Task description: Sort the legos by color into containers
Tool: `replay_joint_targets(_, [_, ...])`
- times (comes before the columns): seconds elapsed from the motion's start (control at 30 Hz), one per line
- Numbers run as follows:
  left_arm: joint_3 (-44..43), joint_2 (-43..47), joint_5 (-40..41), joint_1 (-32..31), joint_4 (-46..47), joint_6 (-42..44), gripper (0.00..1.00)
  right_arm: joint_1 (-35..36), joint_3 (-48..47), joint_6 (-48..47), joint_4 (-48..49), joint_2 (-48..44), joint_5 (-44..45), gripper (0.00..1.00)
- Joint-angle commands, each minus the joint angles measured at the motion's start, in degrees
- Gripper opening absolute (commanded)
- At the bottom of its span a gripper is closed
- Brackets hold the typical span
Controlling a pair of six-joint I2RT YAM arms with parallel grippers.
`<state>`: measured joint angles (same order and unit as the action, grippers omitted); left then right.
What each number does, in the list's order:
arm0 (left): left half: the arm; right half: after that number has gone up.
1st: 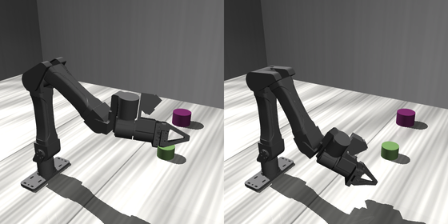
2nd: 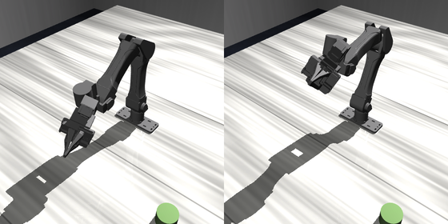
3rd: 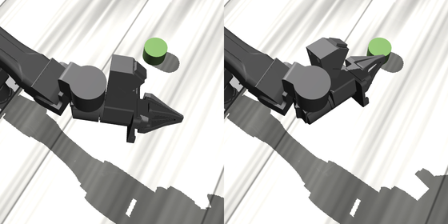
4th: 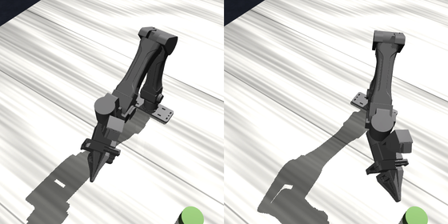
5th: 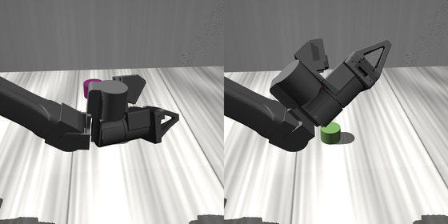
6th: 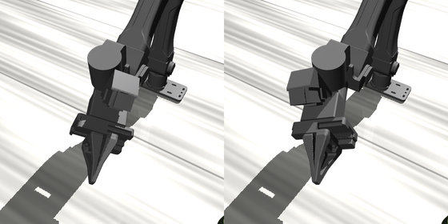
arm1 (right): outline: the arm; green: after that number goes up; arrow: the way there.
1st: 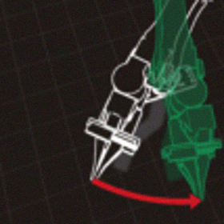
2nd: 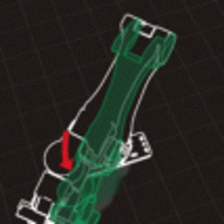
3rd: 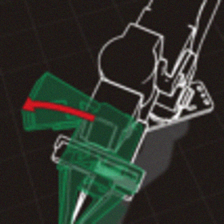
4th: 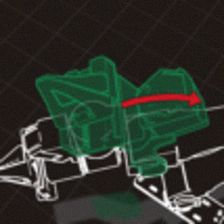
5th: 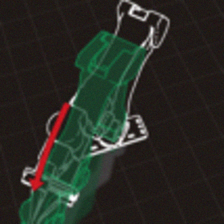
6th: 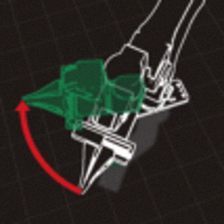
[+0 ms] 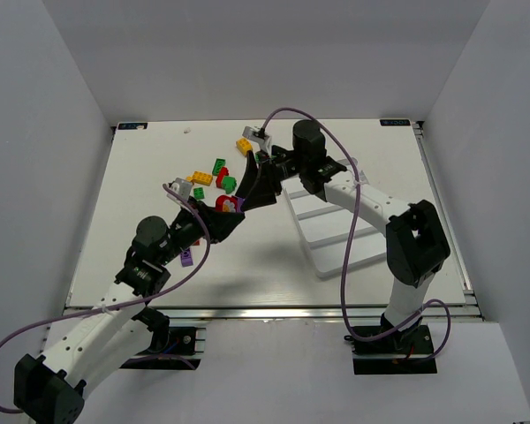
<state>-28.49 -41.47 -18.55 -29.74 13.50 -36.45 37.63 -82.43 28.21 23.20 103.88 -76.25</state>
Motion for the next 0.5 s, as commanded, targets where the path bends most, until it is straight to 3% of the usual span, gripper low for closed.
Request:
replay_joint_targets(0.0, [0.37,0.08,-0.70,-0.15,1.97,0.24,0.03,0.34,-2.03,0.71,2.47,0.27,-0.83,0.63])
replay_joint_targets(0.13, [0.45,-0.19,-0.88,-0.15,2.32,0.15,0.03,0.43,-2.03,0.09,1.85,0.36,-1.01,0.56])
replay_joint_targets(0.23, [0.37,-0.45,-0.88,-0.15,2.24,0.24,0.03,0.43,-2.56,-0.08,1.76,0.63,-1.27,0.45])
replay_joint_targets(0.33, [0.28,-0.45,-0.79,-0.06,2.32,0.24,0.03,0.52,-2.82,-0.34,1.67,0.98,-1.97,0.29])
replay_joint_targets(0.43, [0.01,-0.27,-0.62,-0.15,2.76,0.15,0.05,0.52,-2.91,-1.22,1.15,0.80,-2.85,0.07])
replay_joint_targets(0.47, [-0.33,-0.27,-0.61,-0.15,2.76,-0.03,0.14,0.34,-3.08,-1.75,0.88,0.72,-2.94,0.00])
